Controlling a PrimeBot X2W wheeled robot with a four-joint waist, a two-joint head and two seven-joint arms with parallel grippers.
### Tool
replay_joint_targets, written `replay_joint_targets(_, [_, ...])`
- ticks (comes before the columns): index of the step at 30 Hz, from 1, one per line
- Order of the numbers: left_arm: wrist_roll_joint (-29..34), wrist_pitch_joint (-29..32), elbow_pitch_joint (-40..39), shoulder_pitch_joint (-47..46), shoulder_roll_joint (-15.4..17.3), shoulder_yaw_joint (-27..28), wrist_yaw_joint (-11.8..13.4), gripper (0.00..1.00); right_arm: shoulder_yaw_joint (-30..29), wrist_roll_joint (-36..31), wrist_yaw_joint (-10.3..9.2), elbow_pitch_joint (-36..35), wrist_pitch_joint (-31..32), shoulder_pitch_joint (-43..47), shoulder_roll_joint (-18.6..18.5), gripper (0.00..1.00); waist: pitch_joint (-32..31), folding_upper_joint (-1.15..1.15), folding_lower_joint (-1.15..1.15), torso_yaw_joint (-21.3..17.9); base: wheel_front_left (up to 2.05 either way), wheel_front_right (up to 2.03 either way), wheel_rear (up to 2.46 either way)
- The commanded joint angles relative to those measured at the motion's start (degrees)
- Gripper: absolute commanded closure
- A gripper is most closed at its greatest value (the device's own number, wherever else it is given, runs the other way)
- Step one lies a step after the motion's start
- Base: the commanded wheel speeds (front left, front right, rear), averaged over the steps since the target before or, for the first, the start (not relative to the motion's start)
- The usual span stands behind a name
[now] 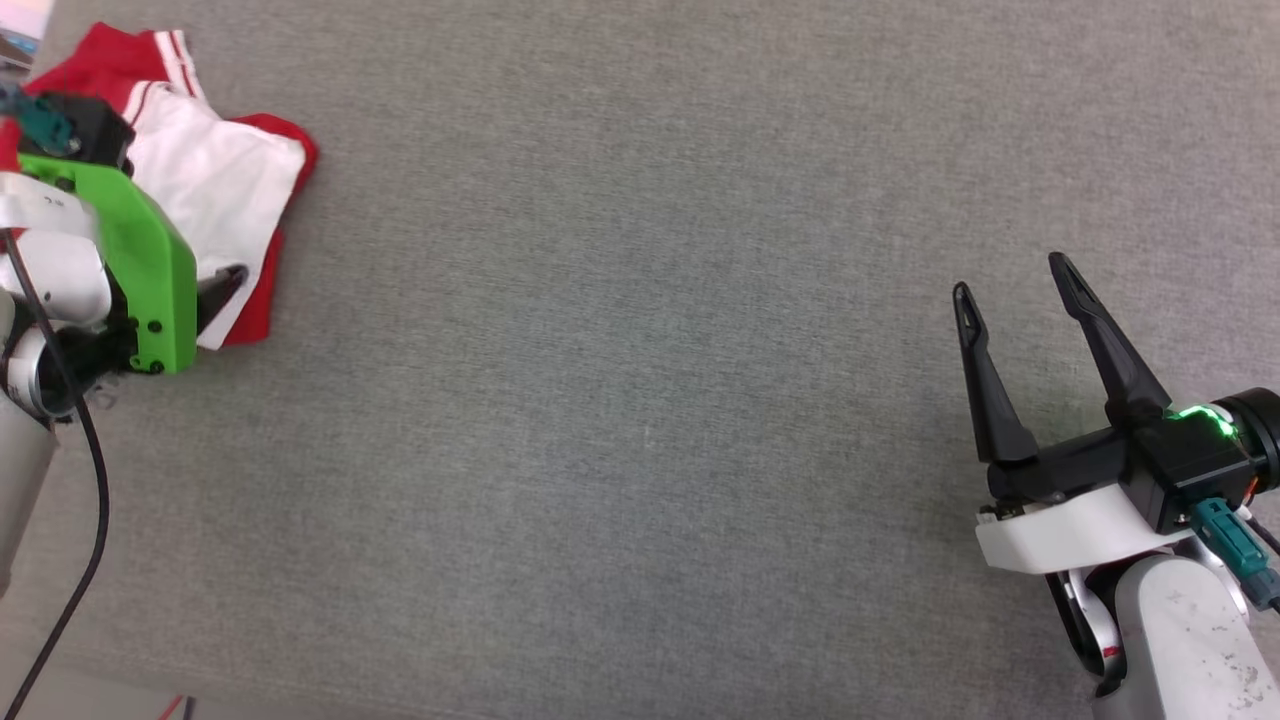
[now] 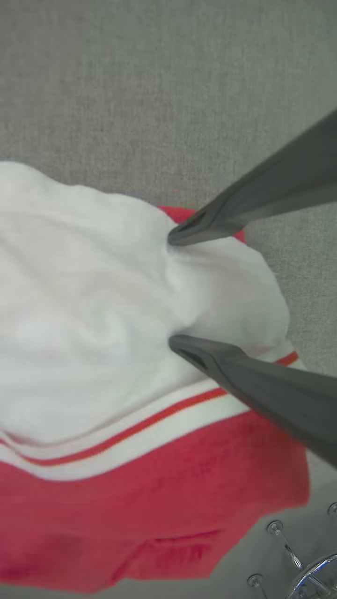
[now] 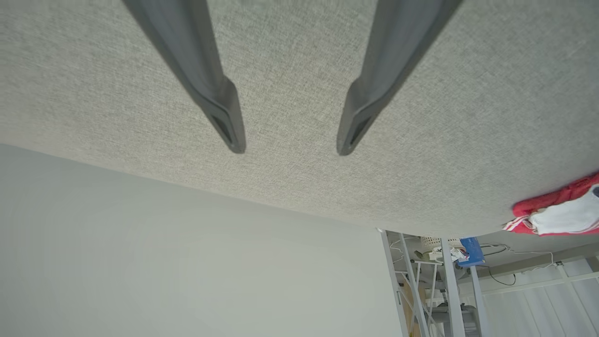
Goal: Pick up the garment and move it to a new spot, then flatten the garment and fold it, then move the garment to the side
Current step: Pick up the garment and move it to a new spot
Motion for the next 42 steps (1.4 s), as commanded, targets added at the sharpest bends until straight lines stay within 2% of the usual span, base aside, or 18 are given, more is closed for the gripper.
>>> replay_joint_targets(1, [-1.1,0.2,1.3,-0.2,0.0,-0.9,-0.1,0.0,-0.2,-0.2,0.21,-0.4,-0.3,-1.3,-0.3,0.0,1.7,-0.01,-0.01,-1.7,0.0,0.0,0.0])
replay_joint_targets(9, [-3.5,0.1,7.7,1.3,-2.7,-7.2,-0.1,0.0,-0.5,-0.3,0.21,0.0,-0.3,-1.2,-0.4,0.0,2.4,-0.01,-0.01,-2.3,0.0,0.0,0.0])
replay_joint_targets(10, [-3.8,-0.2,8.0,1.2,-2.9,-7.8,-0.1,0.04,-0.5,-0.3,0.21,0.1,-0.3,-1.1,-0.4,0.0,2.3,-0.01,-0.01,-2.2,0.0,0.0,0.0])
replay_joint_targets(11, [-3.9,-0.9,8.4,1.0,-3.0,-8.5,-0.1,0.87,-0.5,-0.3,0.21,0.2,-0.3,-1.0,-0.3,0.0,2.1,-0.01,-0.01,-2.1,0.0,0.0,0.0])
replay_joint_targets(12, [-3.8,-1.7,8.7,0.6,-3.0,-9.0,-0.2,1.0,-0.6,-0.3,0.21,0.4,-0.3,-0.9,-0.3,0.0,1.8,-0.01,-0.01,-2.0,0.0,0.0,0.0])
replay_joint_targets(19, [-3.0,-10.9,6.8,-3.8,-0.8,-10.7,-0.2,1.0,-0.6,0.5,0.21,1.3,-0.3,-0.2,0.5,0.0,-2.6,-0.01,-0.01,-1.2,0.0,0.0,0.0])
replay_joint_targets(25, [0.3,-20.3,-0.9,-8.0,2.8,-12.9,-0.2,1.0,-0.6,1.1,0.21,1.6,-0.3,1.3,1.6,0.0,-6.8,-0.01,-0.01,-1.3,0.0,0.0,0.0])
replay_joint_targets(29, [3.5,-22.7,-6.9,-10.1,3.7,-15.6,-0.2,1.0,-1.1,1.4,0.21,1.7,-0.3,2.2,2.2,0.0,-8.6,-0.01,-0.01,-1.7,0.0,0.0,0.0])
replay_joint_targets(35, [7.3,-23.9,-14.6,-11.4,-0.7,-19.5,0.0,1.0,-1.4,1.7,0.21,1.5,-0.3,2.4,2.8,0.0,-9.7,-0.01,-0.01,-3.8,0.0,0.0,0.0])
replay_joint_targets(42, [10.1,-26.4,-17.1,-11.0,-11.3,-24.4,0.4,1.0,-2.8,1.7,0.21,0.8,-0.3,2.3,3.4,0.0,-9.0,-0.01,-0.01,-7.5,0.0,0.0,0.0])
